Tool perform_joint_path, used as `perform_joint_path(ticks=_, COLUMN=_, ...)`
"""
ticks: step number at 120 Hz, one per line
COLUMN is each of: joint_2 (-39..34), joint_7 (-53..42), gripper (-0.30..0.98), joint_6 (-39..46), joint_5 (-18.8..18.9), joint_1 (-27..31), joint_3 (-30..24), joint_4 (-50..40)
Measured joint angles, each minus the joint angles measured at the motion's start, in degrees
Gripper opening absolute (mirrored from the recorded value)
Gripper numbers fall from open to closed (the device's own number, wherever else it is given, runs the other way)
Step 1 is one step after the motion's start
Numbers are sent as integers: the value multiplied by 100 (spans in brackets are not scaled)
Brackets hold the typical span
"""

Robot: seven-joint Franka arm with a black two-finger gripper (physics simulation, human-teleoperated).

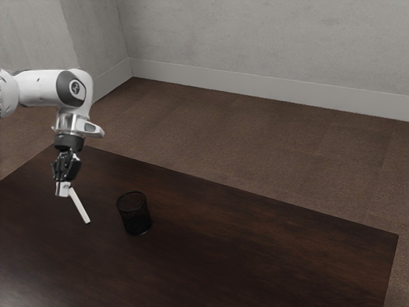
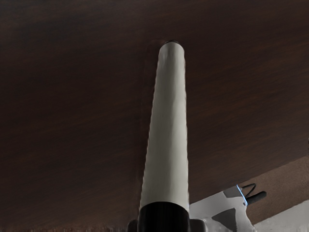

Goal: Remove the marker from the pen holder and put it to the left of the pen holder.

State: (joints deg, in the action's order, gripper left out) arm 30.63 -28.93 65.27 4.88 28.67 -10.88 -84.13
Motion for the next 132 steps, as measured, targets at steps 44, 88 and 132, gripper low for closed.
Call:
perform_joint_path(ticks=44, joint_2=413, joint_7=36, gripper=41, joint_6=-462, joint_5=134, joint_1=149, joint_3=0, joint_4=29)
perform_joint_path(ticks=88, joint_2=-1231, joint_7=58, gripper=64, joint_6=151, joint_5=142, joint_1=103, joint_3=-1979, joint_4=21)
perform_joint_path(ticks=132, joint_2=-1600, joint_7=-39, gripper=68, joint_6=1850, joint_5=440, joint_1=-1004, joint_3=-2378, joint_4=139)
